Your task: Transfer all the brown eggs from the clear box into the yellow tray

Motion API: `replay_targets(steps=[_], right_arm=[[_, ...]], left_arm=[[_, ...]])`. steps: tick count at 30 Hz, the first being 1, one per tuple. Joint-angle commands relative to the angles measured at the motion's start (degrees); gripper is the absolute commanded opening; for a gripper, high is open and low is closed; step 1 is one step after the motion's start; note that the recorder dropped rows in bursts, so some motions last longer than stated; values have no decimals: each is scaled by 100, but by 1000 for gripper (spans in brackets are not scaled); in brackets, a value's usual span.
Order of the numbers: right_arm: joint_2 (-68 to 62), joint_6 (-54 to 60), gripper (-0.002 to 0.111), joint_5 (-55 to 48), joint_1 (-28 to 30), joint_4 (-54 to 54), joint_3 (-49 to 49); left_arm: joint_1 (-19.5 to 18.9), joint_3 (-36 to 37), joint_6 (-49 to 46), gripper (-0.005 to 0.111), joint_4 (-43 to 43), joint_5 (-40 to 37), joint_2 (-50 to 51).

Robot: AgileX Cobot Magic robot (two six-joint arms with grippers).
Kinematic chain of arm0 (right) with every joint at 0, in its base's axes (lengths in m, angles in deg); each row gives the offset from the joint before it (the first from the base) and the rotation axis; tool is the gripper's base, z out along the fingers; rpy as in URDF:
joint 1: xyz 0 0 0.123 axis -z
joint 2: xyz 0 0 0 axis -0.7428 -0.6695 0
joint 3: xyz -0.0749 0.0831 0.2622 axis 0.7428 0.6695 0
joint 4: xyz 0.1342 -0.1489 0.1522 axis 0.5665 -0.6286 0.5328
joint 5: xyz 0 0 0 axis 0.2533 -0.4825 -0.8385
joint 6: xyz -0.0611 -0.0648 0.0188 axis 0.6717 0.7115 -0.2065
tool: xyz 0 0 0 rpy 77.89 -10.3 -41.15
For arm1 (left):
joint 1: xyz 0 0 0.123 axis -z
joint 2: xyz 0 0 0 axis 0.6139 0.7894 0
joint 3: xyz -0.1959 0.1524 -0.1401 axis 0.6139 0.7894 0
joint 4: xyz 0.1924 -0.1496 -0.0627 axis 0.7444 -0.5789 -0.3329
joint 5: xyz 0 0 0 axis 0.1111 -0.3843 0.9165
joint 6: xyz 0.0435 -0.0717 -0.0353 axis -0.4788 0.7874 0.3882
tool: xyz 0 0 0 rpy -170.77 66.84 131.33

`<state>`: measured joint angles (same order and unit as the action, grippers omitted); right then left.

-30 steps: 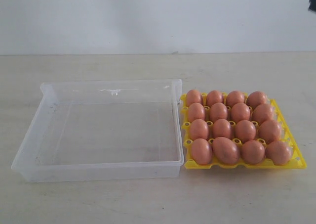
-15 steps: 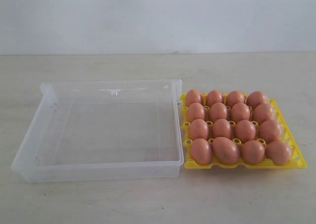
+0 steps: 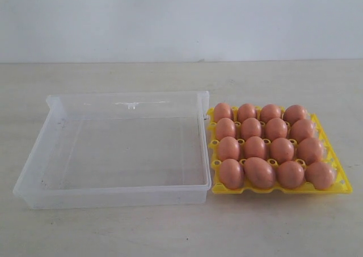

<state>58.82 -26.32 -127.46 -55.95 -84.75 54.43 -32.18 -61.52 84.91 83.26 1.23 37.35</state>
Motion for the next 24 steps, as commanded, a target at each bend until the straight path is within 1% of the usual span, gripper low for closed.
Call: replay_targets(steps=[1, 4, 6, 9, 11, 12, 13, 14, 15, 17, 18, 19, 24], right_arm=[[30, 716, -1, 1415, -1, -184, 272], [30, 1389, -1, 2509, 12, 143, 618], [30, 1825, -1, 3400, 12, 352, 1104], [30, 1811, -1, 4661, 12, 155, 2159], [30, 1658, -1, 5211, 12, 250, 2956], [30, 1548, -1, 5400, 12, 250, 3188], [30, 1495, -1, 5225, 12, 250, 3188], [30, 1392, -1, 4237, 41, 192, 3188], [30, 1379, -1, 3671, 118, 180, 3188], [30, 1221, -1, 3259, 312, 179, 3188], [30, 1125, -1, 2845, 445, 179, 3188], [30, 1140, -1, 2637, 553, 129, 3188], [30, 1127, -1, 2612, 1115, 18, 3188]], left_arm=[[19, -15, -17, -4, -91, 11, -11], [19, -15, -17, -4, -106, 11, -11], [19, -15, -17, -4, -106, 11, -11], [19, -15, -17, -4, -106, 11, -11], [19, -15, -17, -4, -106, 11, -11], [19, -15, -17, -4, -106, 11, -11], [19, -15, -17, -4, -106, 11, -11], [19, -15, -17, -4, -119, 11, -11], [19, -15, -17, -4, -133, 11, -11], [19, -15, -17, -4, -150, 11, -11], [19, -15, -17, -4, -150, 11, -11], [19, -15, -17, -4, -150, 11, -11], [19, -15, -17, -4, -150, 11, -11]])
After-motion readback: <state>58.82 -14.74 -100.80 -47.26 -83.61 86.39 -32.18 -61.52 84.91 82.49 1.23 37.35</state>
